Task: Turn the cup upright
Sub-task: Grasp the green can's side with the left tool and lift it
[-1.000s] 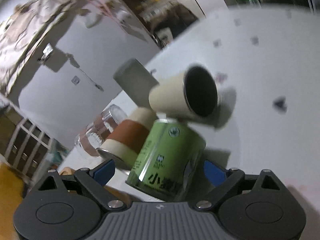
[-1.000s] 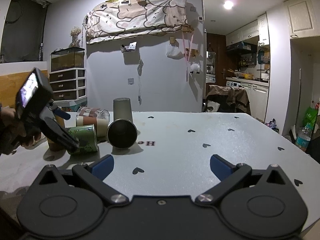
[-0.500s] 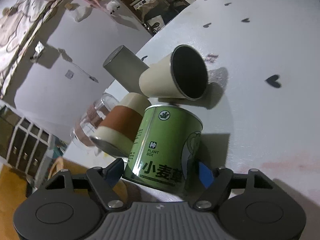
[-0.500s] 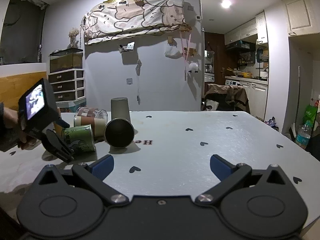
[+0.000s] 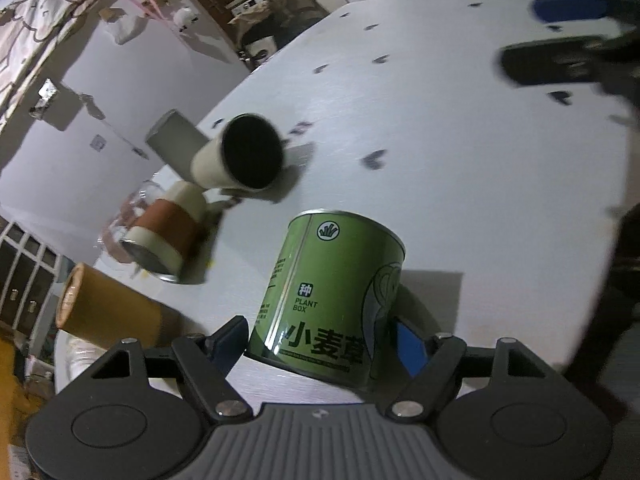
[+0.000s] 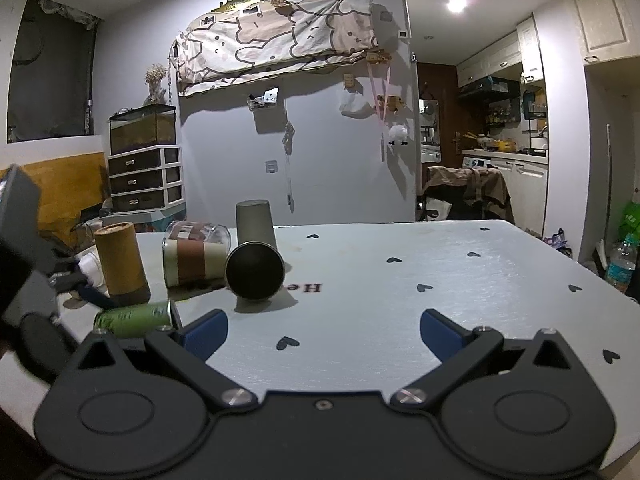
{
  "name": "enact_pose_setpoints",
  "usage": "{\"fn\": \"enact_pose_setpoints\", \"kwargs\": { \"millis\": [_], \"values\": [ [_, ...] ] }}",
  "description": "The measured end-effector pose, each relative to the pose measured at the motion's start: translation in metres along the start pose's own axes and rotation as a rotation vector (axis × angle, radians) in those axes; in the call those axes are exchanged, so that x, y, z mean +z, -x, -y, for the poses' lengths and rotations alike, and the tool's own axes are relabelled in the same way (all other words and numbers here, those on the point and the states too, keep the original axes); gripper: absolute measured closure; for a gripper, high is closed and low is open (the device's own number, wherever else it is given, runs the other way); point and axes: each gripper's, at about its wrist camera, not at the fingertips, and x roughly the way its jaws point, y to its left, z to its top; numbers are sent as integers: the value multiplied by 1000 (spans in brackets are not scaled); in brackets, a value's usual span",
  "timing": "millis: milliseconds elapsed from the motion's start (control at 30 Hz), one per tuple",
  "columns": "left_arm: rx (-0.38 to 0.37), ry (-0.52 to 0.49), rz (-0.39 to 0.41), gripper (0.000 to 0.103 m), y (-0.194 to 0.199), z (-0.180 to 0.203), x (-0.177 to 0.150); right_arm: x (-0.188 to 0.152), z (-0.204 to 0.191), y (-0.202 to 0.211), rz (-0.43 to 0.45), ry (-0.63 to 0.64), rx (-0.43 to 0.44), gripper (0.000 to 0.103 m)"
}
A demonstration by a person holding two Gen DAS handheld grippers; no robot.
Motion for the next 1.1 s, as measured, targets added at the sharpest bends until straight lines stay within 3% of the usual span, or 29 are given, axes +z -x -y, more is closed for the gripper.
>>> {"fn": "enact_pose_setpoints", "kwargs": {
  "millis": [100,167,267,467,700,867,1000,1100],
  "values": [
    [-26,6,13,19,4,7,1,0,-1,-2,-9,-5,14,0],
    [-69,38,27,9,5,5,0,-1,-2,-4,-21,-8,30,0],
    [-127,92,64,3,4,-2,-4,-4,-4,-10,-58,-19,74,0],
    [-228,194,91,3,5,-17,-17,-22,-24,-36,-190,-12,186,0],
    [-317,266,151,4,18,-17,-35,-33,-35,-65,-273,-70,210,0],
    [-323,330,196,5,26,-14,-39,-32,-28,-72,-303,-119,194,0],
    [-314,421,177,5,24,-16,-37,-27,-22,-74,-312,-145,198,1],
    [-305,490,153,15,19,-23,-31,-18,-16,-76,-317,-181,196,1]
  ]
}}
